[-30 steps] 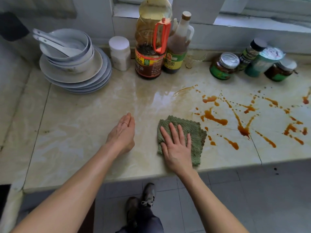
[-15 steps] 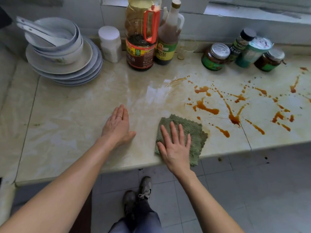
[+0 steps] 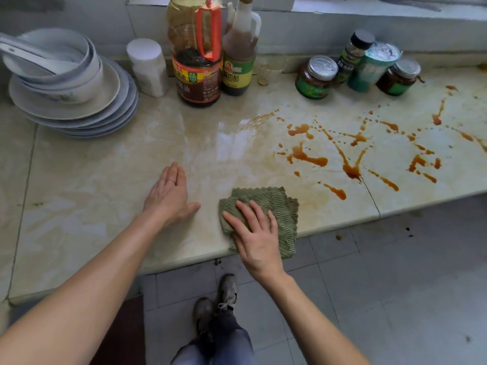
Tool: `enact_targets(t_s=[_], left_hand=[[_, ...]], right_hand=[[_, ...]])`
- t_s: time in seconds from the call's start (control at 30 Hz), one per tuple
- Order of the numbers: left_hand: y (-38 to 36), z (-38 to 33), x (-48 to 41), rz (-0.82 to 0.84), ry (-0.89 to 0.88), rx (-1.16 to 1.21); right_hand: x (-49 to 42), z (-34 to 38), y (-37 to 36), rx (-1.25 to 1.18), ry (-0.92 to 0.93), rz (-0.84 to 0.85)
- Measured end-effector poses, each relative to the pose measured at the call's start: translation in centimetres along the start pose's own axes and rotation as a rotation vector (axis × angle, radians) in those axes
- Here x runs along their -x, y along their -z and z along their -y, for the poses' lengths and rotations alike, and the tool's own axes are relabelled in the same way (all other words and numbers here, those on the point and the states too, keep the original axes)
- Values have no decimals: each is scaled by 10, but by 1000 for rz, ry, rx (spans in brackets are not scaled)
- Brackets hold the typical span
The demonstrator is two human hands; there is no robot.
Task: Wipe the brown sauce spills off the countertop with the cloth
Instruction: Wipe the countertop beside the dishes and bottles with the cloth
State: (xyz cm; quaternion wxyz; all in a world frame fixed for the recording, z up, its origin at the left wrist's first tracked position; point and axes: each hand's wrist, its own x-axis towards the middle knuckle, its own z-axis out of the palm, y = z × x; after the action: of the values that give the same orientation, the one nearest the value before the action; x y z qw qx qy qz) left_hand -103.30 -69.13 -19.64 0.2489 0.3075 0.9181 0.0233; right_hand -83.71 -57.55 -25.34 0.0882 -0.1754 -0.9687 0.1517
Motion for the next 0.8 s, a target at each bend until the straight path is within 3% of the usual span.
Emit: enact_targets(t_s=[0.1,0.27,0.33,0.4,0.5,0.63,0.7,0.8], left_hand=[[2,-1,1,2,-1,2],[2,-2,1,-2,6,13],[1,-3,0,-3,8,12],[1,-1,0,-2,5,8],[0,1,1,-13,0,1],[1,1,2,-27,-2,10],[4,-2,2,-30,10,21],[8,-12,0,-38,19,52]], right_hand=[[-3,-31,11,-101,27,-73],[-16,-52,26,-233,-419,-222],[-15,-19,17,-265,-397,-197],[-8,2,8,-290,-236,-146],[-10,-21,16,-305,-88,-104],[-23,-74,38,-240,-396,-228],[-25,-66,33,-240,-538,-248],[-20,-26,15,-163,-412,-207]])
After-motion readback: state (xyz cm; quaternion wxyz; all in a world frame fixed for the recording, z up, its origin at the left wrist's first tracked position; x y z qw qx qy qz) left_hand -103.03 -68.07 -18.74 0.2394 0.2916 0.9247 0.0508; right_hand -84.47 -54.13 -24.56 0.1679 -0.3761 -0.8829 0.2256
